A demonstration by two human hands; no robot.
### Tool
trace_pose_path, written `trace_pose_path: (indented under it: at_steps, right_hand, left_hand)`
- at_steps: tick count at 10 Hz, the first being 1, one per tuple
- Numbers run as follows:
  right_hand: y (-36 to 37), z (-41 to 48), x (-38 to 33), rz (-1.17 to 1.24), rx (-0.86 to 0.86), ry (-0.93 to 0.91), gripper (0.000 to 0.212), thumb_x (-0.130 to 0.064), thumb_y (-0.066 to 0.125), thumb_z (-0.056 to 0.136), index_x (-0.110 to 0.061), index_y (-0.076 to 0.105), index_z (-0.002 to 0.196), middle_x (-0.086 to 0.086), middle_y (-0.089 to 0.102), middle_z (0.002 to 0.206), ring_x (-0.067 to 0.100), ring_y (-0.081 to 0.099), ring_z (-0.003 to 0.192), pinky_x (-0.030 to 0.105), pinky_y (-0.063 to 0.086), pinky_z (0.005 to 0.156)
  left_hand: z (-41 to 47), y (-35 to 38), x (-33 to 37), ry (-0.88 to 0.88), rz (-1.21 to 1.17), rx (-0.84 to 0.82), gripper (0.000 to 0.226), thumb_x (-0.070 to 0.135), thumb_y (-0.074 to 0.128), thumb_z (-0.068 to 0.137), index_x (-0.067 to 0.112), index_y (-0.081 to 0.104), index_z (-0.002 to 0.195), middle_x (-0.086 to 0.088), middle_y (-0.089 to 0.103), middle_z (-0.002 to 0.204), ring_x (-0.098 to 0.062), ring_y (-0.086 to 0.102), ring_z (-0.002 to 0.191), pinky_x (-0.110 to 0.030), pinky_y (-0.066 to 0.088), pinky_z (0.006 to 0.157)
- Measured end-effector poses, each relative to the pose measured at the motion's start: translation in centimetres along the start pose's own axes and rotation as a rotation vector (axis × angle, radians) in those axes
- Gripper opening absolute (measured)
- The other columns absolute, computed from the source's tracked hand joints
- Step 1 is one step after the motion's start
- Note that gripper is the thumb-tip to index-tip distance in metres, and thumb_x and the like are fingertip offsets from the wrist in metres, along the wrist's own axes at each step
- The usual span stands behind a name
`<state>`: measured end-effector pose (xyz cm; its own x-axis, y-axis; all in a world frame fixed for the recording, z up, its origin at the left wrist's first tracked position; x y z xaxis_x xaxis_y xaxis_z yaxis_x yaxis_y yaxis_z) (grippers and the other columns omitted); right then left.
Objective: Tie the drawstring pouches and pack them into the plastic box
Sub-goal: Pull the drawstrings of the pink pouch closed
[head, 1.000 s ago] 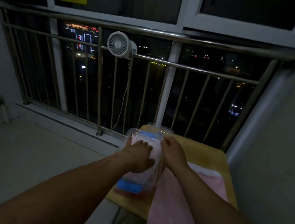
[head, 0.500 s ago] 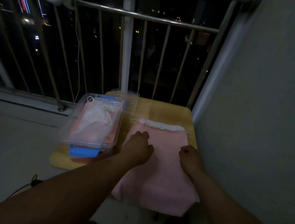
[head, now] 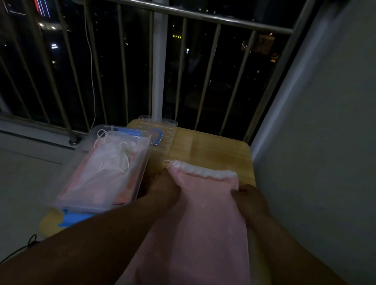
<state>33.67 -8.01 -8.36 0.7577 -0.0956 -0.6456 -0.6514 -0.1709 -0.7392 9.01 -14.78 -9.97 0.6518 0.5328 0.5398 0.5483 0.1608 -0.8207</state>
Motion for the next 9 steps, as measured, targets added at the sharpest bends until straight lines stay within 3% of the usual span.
trace_pose_path:
  at_steps: [1, 2, 3, 4, 5, 6, 7, 8, 9]
  right_hand:
    - [0.3, 0.9, -0.1, 0.161, 0.023, 0.010, 0.038, -0.028, 0.064, 0.099, -0.009, 0.063, 0.132, 0.013, 0.066, 0.131, 0.030, 0.063, 0.108, 0.028, 0.040, 0.077]
    - [0.8, 1.0, 0.2, 0.260, 0.005, 0.017, 0.035, -0.020, 0.057, 0.102, -0.012, 0.064, 0.135, 0.013, 0.067, 0.131, 0.031, 0.064, 0.112, 0.029, 0.046, 0.082]
    - [0.5, -0.4, 0.6, 0.470, -0.010, 0.061, 0.033, -0.014, 0.056, 0.099, -0.016, 0.070, 0.129, 0.013, 0.071, 0.122, 0.027, 0.067, 0.104, 0.027, 0.050, 0.075]
    - [-0.5, -1.8, 0.6, 0.648, -0.019, 0.051, 0.028, -0.014, 0.061, 0.095, -0.018, 0.075, 0.120, 0.007, 0.076, 0.109, 0.026, 0.071, 0.099, 0.032, 0.055, 0.081]
    - [-1.9, -3.7, 0.3, 0.804, 0.051, 0.051, 0.028, -0.007, 0.057, 0.094, -0.014, 0.075, 0.115, 0.010, 0.076, 0.104, 0.028, 0.071, 0.097, 0.033, 0.055, 0.081]
    - [-3.1, -5.9, -0.1, 1.000, 0.061, 0.077, 0.024, -0.014, 0.055, 0.095, -0.013, 0.076, 0.108, 0.010, 0.075, 0.101, 0.026, 0.070, 0.094, 0.034, 0.052, 0.076]
    - [-4.3, -7.8, -1.1, 1.120, -0.098, -0.029, 0.025, -0.032, 0.056, 0.092, -0.021, 0.078, 0.086, 0.009, 0.073, 0.097, 0.022, 0.070, 0.088, 0.039, 0.053, 0.081]
    - [-5.6, -9.1, -0.8, 0.971, -0.062, -0.054, 0.040, -0.048, 0.066, 0.090, -0.016, 0.079, 0.110, 0.010, 0.077, 0.111, 0.029, 0.074, 0.105, 0.047, 0.054, 0.098]
    - [-6.4, -10.8, -0.6, 0.874, -0.023, -0.032, 0.026, -0.033, 0.071, 0.079, -0.017, 0.081, 0.096, 0.016, 0.078, 0.102, 0.039, 0.072, 0.102, 0.058, 0.054, 0.101]
  left_hand:
    - [0.3, 0.1, 0.0, -0.026, -0.003, 0.019, 0.050, 0.020, 0.063, 0.091, 0.008, 0.052, 0.138, -0.019, 0.053, 0.139, -0.039, 0.052, 0.128, -0.044, 0.044, 0.104]
    - [0.3, 0.5, -0.4, -0.037, -0.049, 0.035, 0.044, 0.020, 0.062, 0.090, 0.009, 0.056, 0.133, -0.018, 0.055, 0.137, -0.039, 0.055, 0.125, -0.043, 0.046, 0.102]
    - [-0.1, 0.5, -1.0, -0.074, -0.101, 0.011, 0.050, 0.028, 0.067, 0.085, 0.011, 0.057, 0.131, -0.016, 0.055, 0.135, -0.037, 0.056, 0.123, -0.041, 0.048, 0.101]
    - [0.3, 1.3, -1.7, -0.033, -0.229, -0.029, 0.059, 0.052, 0.065, 0.073, 0.020, 0.059, 0.122, -0.007, 0.067, 0.117, -0.029, 0.066, 0.105, -0.041, 0.058, 0.092]
    - [0.3, 1.8, -1.4, 0.055, -0.321, -0.056, 0.070, 0.060, 0.054, 0.071, 0.019, 0.063, 0.127, -0.005, 0.071, 0.118, -0.026, 0.069, 0.105, -0.039, 0.058, 0.092]
    - [-4.7, -2.0, 1.6, 0.174, -0.385, -0.098, 0.043, 0.044, 0.049, 0.090, 0.017, 0.068, 0.117, -0.005, 0.073, 0.111, -0.022, 0.069, 0.100, -0.037, 0.057, 0.091]
    - [-7.8, -3.9, 2.7, 0.274, -0.376, -0.077, 0.032, 0.030, 0.042, 0.103, 0.014, 0.065, 0.119, -0.004, 0.069, 0.114, -0.020, 0.065, 0.102, -0.042, 0.055, 0.095]
    - [-10.2, -5.0, 2.2, 0.308, -0.385, -0.031, 0.033, 0.040, 0.044, 0.102, 0.020, 0.056, 0.126, 0.001, 0.066, 0.113, -0.014, 0.064, 0.099, -0.038, 0.056, 0.087]
    - [-12.4, -6.3, 1.5, 0.349, -0.315, 0.050, 0.020, 0.032, 0.043, 0.106, 0.018, 0.054, 0.115, 0.002, 0.063, 0.097, -0.008, 0.062, 0.086, -0.035, 0.055, 0.080]
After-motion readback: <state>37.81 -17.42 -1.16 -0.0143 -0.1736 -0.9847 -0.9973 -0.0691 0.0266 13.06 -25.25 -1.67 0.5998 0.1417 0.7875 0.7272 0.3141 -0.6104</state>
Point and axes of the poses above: each hand's wrist, its own z-axis towards the middle knuckle, its own y-axis out of the palm, x = y × z, the point moved 3 cm from there along z, towards the middle knuckle
